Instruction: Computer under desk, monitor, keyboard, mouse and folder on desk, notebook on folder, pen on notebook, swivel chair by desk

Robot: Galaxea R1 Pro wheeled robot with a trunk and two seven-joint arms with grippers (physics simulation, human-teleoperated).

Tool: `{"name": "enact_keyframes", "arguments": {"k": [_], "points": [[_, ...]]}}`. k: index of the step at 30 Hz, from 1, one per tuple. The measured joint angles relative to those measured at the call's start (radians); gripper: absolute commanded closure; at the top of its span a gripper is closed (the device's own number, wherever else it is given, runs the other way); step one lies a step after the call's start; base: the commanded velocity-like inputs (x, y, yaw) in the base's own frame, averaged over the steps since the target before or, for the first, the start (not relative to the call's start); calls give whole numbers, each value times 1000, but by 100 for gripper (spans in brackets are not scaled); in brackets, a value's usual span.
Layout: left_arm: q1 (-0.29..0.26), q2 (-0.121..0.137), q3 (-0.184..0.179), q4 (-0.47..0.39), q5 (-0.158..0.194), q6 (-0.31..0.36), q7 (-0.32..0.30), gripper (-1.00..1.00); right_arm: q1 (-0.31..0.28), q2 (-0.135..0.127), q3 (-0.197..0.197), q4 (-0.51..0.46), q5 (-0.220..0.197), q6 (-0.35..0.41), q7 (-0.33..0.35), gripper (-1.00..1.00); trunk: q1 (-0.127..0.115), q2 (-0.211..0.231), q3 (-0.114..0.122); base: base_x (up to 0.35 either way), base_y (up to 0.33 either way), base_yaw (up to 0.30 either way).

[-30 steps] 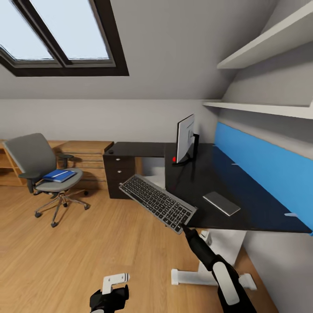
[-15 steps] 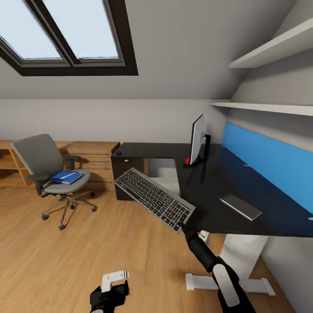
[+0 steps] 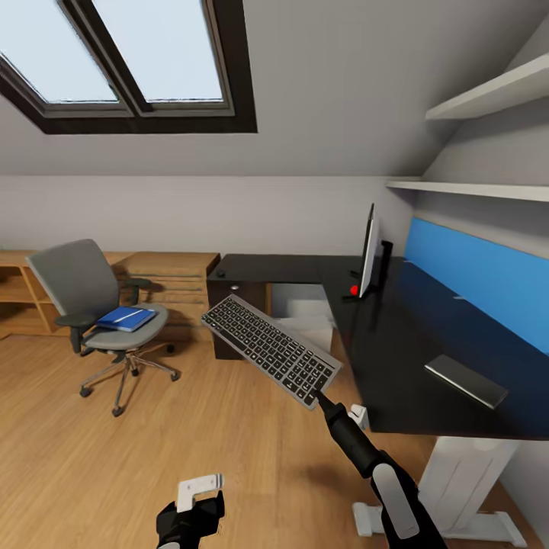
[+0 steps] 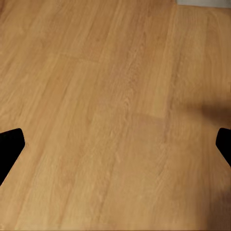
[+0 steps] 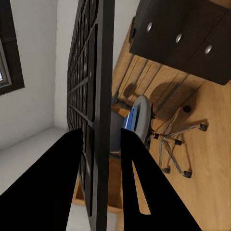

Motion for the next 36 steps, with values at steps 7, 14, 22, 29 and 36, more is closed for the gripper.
{"name": "enact_keyframes", "arguments": {"k": [7, 14, 22, 29, 36], "points": [[0, -1, -3, 0, 0, 0, 1, -100, 0, 1, 0, 0, 0, -2, 0, 100, -11, 21, 19, 213, 217, 0], [0, -1, -6, 1, 1, 0, 0, -100, 0, -1, 0, 2, 0, -2, -1, 100, -38, 70, 42, 187, 147, 0], [0, -1, -7, 0, 1, 0, 0, -100, 0, -1, 0, 2, 0, -2, -2, 100, -69, 126, 67, 213, 225, 0], [0, -1, -7, 0, 1, 0, 0, -100, 0, -2, 0, 2, 0, -2, -2, 100, -96, 175, 89, 231, 254, 0], [0, -1, -8, 1, 0, 0, 0, -100, 0, -3, 0, 2, 0, -1, -2, 100, -123, 224, 111, 299, 177, 0]]}}
